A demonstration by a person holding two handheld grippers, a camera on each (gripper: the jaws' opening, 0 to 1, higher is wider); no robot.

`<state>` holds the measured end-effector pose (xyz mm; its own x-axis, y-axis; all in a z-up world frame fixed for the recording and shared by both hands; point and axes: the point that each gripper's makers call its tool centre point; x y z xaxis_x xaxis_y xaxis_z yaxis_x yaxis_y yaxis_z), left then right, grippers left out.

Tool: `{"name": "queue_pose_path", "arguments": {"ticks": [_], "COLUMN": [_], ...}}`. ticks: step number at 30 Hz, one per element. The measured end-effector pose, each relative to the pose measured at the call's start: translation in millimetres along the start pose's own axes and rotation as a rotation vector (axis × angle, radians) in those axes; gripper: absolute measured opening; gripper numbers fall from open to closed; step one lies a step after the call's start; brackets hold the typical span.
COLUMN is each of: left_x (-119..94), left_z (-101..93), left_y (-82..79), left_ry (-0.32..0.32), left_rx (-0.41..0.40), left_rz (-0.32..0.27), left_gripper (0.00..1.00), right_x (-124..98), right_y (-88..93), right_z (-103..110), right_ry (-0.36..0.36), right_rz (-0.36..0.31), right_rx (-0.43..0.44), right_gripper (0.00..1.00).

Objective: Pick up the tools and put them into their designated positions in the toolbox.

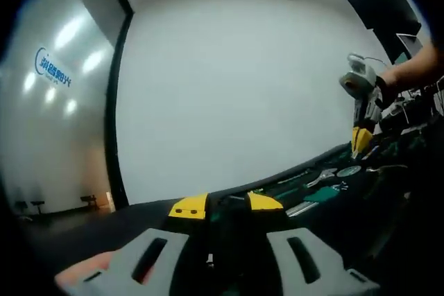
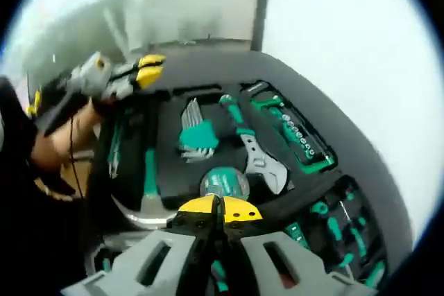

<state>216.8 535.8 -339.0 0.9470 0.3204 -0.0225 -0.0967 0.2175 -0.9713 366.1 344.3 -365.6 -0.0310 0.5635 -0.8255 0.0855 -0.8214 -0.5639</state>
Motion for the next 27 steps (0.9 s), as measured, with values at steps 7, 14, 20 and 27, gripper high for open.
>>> {"name": "queue_pose_path", "arguments": {"ticks": [7, 14, 20, 27], "left_x": [3.2, 4.6, 1.7, 2.9], "left_z": [0.5, -0.7, 7.8, 6.1], "left_y": [5.7, 8.0, 6.6, 9.0], "left_ry": [-0.008, -0.011, -0.028, -0.033], "left_rx": [0.017, 0.040, 0.011, 0.015], "left_rz": [0.032, 0.046, 0.036, 0.046], "left_gripper": [0.15, 0.15, 0.15, 0.15], "right_x": [-7.1, 43.4, 83.8, 108.8], "right_y": [-83.2, -98.3, -99.8, -104.3], "right_z": [-52.2, -62.7, -76.0, -82.2], "right_ry": [0.031, 0.052, 0.105, 0.076], "right_rz": [-0.007, 0.309, 0.474, 0.620], "right_rx": [0.005, -0.162, -0.214, -0.224], "right_gripper": [0.00, 0.00, 0.00, 0.00]}}
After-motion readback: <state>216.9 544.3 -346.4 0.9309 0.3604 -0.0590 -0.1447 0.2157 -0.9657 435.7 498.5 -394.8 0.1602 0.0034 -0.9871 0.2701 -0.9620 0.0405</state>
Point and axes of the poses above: the point that each gripper's makers call its tool centre point, and the gripper's own axes: x roughly forward along the fingers, z roughly to its left, y roughly out of its underside, and after that the axes turned 14 degrees about z, right-handed
